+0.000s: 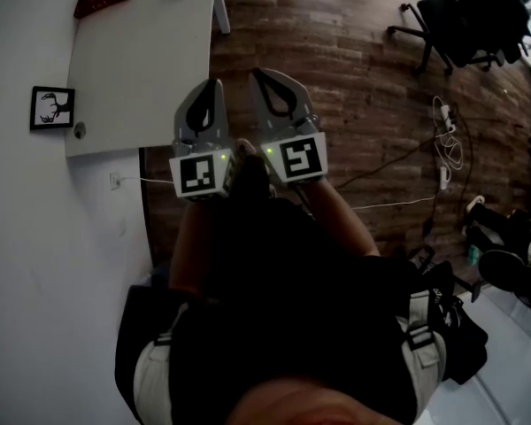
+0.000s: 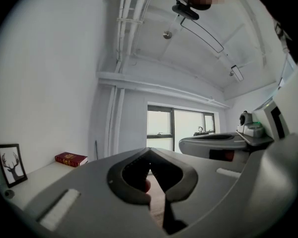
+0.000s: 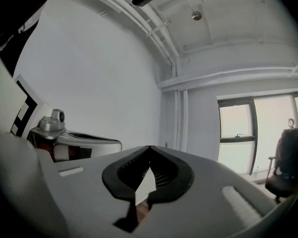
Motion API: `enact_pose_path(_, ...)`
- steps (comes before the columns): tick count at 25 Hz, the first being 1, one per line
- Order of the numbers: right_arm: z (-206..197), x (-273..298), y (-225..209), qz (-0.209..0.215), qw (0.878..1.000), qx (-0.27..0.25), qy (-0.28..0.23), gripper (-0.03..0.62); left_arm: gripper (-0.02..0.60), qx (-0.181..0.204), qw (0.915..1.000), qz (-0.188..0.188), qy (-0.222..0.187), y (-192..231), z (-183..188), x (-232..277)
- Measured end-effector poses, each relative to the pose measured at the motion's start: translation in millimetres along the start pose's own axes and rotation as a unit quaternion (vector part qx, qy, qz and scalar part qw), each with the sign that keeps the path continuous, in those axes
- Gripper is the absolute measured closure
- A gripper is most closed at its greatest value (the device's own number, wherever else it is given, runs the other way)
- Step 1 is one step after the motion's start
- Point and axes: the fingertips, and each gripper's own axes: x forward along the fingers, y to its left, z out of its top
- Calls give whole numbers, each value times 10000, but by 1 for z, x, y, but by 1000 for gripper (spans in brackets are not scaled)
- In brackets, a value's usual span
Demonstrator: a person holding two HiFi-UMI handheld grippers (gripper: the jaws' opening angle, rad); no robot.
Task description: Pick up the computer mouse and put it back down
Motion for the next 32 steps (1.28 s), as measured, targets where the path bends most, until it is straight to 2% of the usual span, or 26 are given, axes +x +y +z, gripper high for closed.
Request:
enact_pose_path(8,4,83,-38,6,9995,-190,234,580,581,-335,9992,-76,-179,44,18,97)
enact_pose_path(13,3,123,-50,85,9990,-249,360,580,581,-429,9989,21,-169,72,17,132)
enact_pose_path(17,2,150,-57,304,9986,-179,386,580,581,-521,9984,151,-147,85,18,149)
enact_pose_path(24,-13,198,-79,722,9966,-29,384,580,581,-504,9970,591,41,106,3,188)
enact_pose_path(32,-25,267,-137,1565,9872,121,282,580,581,-267,9888,1449,223,126,2,264)
